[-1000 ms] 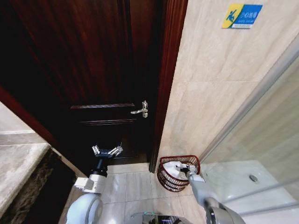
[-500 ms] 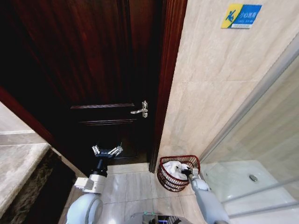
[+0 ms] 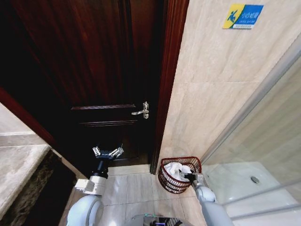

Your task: Discard the used towel into the hamper.

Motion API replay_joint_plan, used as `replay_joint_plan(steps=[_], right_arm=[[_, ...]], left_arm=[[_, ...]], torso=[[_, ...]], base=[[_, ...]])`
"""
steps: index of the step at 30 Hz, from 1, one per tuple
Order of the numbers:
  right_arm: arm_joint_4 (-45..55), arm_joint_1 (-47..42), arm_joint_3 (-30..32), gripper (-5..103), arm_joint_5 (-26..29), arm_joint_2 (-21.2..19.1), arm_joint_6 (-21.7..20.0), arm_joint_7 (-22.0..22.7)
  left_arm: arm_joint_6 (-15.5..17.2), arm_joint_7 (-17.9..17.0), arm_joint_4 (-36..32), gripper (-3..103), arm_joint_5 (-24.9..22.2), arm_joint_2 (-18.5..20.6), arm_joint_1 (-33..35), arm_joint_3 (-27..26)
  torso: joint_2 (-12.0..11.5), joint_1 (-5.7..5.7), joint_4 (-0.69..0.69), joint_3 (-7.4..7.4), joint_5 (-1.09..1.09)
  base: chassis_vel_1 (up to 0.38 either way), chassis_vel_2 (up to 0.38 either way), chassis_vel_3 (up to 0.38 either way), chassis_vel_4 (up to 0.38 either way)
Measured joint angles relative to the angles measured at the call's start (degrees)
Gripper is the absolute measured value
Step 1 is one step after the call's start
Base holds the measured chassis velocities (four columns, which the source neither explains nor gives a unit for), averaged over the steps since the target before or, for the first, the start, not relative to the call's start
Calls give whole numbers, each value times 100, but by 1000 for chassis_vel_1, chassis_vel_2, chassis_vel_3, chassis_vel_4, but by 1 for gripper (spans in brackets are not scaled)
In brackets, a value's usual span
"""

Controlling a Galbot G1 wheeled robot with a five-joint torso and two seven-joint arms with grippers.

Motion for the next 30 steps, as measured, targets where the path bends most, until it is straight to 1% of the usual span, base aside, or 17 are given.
replay_joint_plan(steps=[1,2,4,6,8,9,11,12,14,16,17,20,21,22,23,28,30], right_arm=[[151,-132,51,100,17,33,162,-8],[151,-132,51,100,17,33,162,-8],[696,-536,202,100,21,164,509,-17],[823,-629,233,100,28,197,543,-8],[1393,-996,335,100,51,330,636,68],[1727,-1170,389,100,49,406,690,107],[2076,-1379,442,100,24,494,765,143],[2076,-1379,442,100,24,494,765,143],[2814,-1802,523,100,-23,667,902,217],[3168,-2066,537,100,-62,770,1008,250],[3168,-2066,537,100,-62,770,1008,250],[3877,-2644,591,100,-331,990,1430,294],[3877,-2644,591,100,-331,990,1430,294],[4135,-2844,602,100,-394,1064,1599,318],[4298,-2958,605,100,-396,1097,1681,318],[5157,-3504,634,100,-434,1220,1927,318],[5279,-3568,643,100,-468,1238,1987,343]], left_arm=[[0,0,0,100,0,0,0,-1],[0,0,0,100,0,0,0,-1],[0,0,0,100,0,0,0,0],[0,0,0,100,0,0,0,-1],[0,0,0,100,0,0,0,-1],[0,0,0,100,0,0,0,0],[0,0,0,100,0,0,0,-1],[0,0,0,100,0,0,0,-1],[0,0,0,100,0,0,0,0],[0,0,1,100,-1,0,0,0],[0,0,1,100,-1,0,0,0],[0,0,0,100,0,0,0,-1],[0,0,0,100,0,0,0,-1],[0,0,0,100,0,0,0,-1],[0,0,0,100,0,0,0,0],[0,0,0,100,0,0,0,0],[0,0,0,100,0,0,0,0]], torso=[[0,0,0,0,-5],[0,0,0,0,-5],[0,0,1,0,-1],[0,0,1,0,-2],[0,0,-1,0,-1],[0,0,1,0,-3],[0,-1,2,0,-4],[0,-1,2,0,-4],[0,0,1,0,-4],[0,0,1,0,-4],[0,0,1,0,-4],[0,0,0,0,-4],[0,0,0,0,-4],[0,0,1,0,-2],[0,0,0,0,-2],[1,0,0,0,-4],[1,0,0,0,-4]], base=[[0,0,0,0],[0,0,0,0],[0,0,0,0],[0,0,0,0],[0,0,0,0],[0,0,0,0],[0,0,0,0],[0,0,0,0],[0,0,0,0],[0,0,0,0],[0,0,0,0],[0,0,0,0],[0,0,0,0],[0,0,0,0],[0,0,0,0],[0,0,0,0],[0,0,0,0]])
